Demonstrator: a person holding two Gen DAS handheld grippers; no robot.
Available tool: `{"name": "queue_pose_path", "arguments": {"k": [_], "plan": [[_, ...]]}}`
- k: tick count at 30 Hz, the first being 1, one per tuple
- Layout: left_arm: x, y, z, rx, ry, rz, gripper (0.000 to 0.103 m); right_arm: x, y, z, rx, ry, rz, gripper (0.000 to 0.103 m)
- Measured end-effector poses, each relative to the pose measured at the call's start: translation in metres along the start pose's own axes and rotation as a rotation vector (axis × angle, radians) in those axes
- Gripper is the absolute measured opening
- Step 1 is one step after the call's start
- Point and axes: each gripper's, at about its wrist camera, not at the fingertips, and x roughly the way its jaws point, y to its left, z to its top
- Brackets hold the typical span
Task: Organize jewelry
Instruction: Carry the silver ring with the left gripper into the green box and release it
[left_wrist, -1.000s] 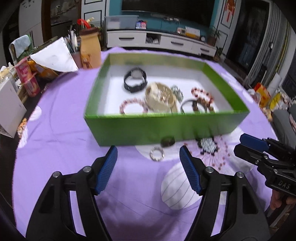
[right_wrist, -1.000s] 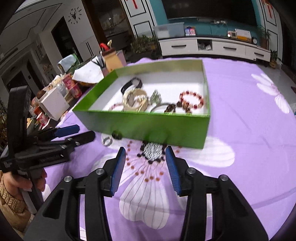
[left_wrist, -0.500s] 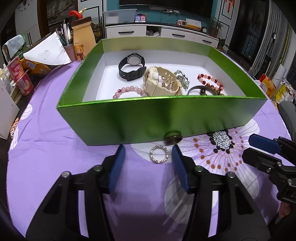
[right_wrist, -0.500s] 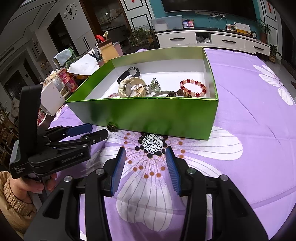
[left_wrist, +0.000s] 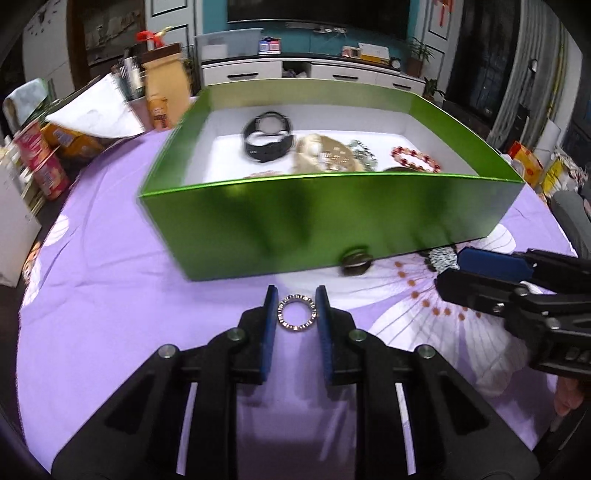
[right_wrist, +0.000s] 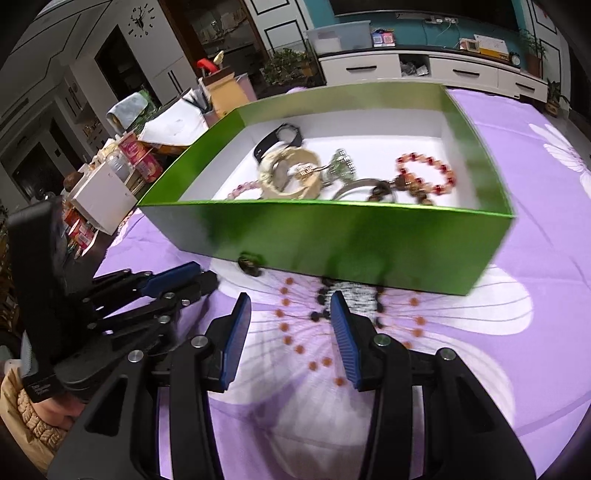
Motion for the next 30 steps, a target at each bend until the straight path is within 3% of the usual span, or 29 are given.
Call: {"name": "queue_pose_path", "arguments": {"k": [3,11,13,15,16,24,30], "plan": [[-0.008,0.016,-0.004,-0.033,-0.005,0.007,0.02,0.01,0.013,0.001,-0.014,0.008,0.005,0.045],[-0.027,0.041,-0.009,-0.08,-0.04,-0.012,0.02,0.042,0.044,0.01,-0.007,-0.017,-0.089,0.042],[-0.03,0.045,-0.011,-0.089,-0.045,-0.017,0.02,0.047,0.048,0.012,0.005,-0.029,-0.126,0.035],[-0.032,0.048,-0.013,-0.099,-0.048,-0.018,0.02,0.05,0.05,0.013,0.015,-0.039,-0.172,0.02],[-0.033,0.049,-0.013,-0.101,-0.049,-0.019,0.02,0.052,0.05,0.012,0.022,-0.045,-0.186,0.019],[-0.043,0.051,-0.01,-0.124,-0.067,-0.023,0.02,0.036,0.047,0.007,0.039,-0.06,-0.102,0.019],[-0.064,0.043,0.026,-0.109,-0.146,-0.053,0.02,-0.036,0.042,0.021,-0.038,-0.192,-0.049,0.019]]}}
